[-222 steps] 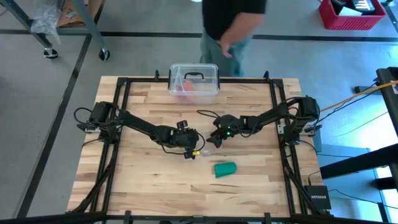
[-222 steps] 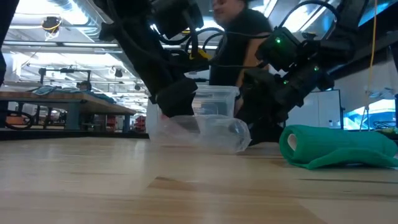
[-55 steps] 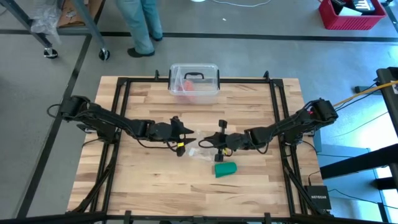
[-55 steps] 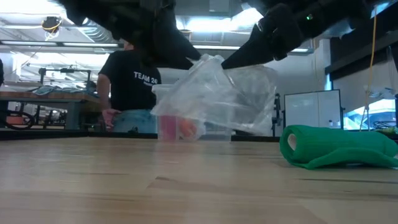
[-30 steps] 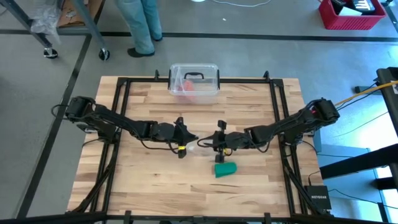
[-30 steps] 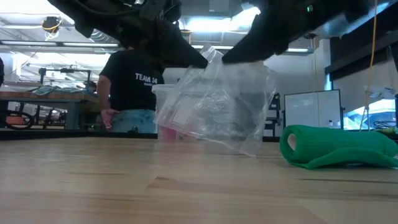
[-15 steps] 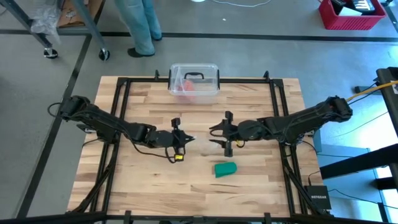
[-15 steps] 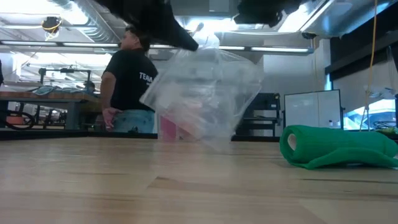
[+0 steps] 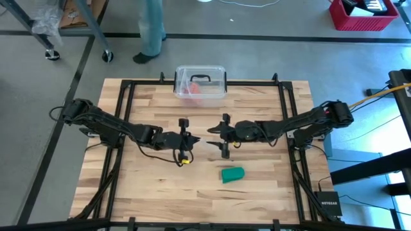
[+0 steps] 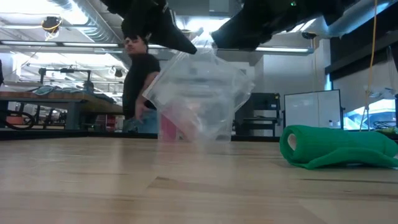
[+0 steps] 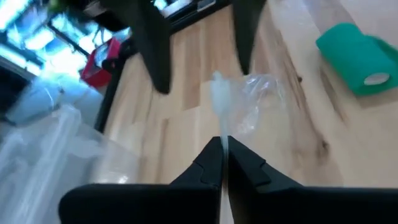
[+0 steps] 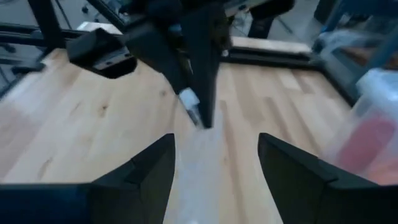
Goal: Roll bandage
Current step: Open the transparent zip bag
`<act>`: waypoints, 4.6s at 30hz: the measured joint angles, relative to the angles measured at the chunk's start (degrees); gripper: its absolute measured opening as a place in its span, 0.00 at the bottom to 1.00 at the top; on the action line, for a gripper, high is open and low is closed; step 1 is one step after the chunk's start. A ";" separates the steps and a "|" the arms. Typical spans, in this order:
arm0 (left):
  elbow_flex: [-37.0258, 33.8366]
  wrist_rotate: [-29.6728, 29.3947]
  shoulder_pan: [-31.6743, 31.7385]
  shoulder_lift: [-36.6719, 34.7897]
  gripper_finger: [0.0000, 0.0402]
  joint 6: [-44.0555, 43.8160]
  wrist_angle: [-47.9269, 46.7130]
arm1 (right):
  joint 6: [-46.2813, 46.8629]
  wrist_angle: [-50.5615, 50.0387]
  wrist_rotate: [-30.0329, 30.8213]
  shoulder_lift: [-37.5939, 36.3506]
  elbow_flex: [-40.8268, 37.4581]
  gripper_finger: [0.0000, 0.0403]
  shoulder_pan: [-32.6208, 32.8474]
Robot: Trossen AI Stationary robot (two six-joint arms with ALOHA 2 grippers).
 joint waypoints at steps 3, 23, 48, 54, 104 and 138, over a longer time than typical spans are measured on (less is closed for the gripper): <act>0.00 0.04 -0.19 -0.15 0.00 3.06 0.08 | -1.99 2.26 3.56 0.66 0.02 0.58 0.02; -0.02 0.17 -0.13 -0.28 0.00 11.85 1.19 | -0.71 5.17 -4.79 4.31 0.13 0.56 -1.31; -0.02 0.29 0.27 -3.51 0.24 -3.60 1.91 | -3.35 3.13 -0.21 4.92 1.97 0.01 -1.38; -0.02 0.55 0.96 -4.44 0.34 -6.55 4.60 | -1.81 3.05 -0.19 4.92 2.26 0.01 -1.38; -0.04 8.35 4.75 -2.66 0.07 -9.39 0.37 | -4.89 2.57 -3.35 2.74 2.97 0.00 -1.31; 0.02 8.33 5.84 -2.54 0.13 -11.71 -13.27 | -4.86 -7.55 -3.41 -5.84 3.17 0.00 -1.29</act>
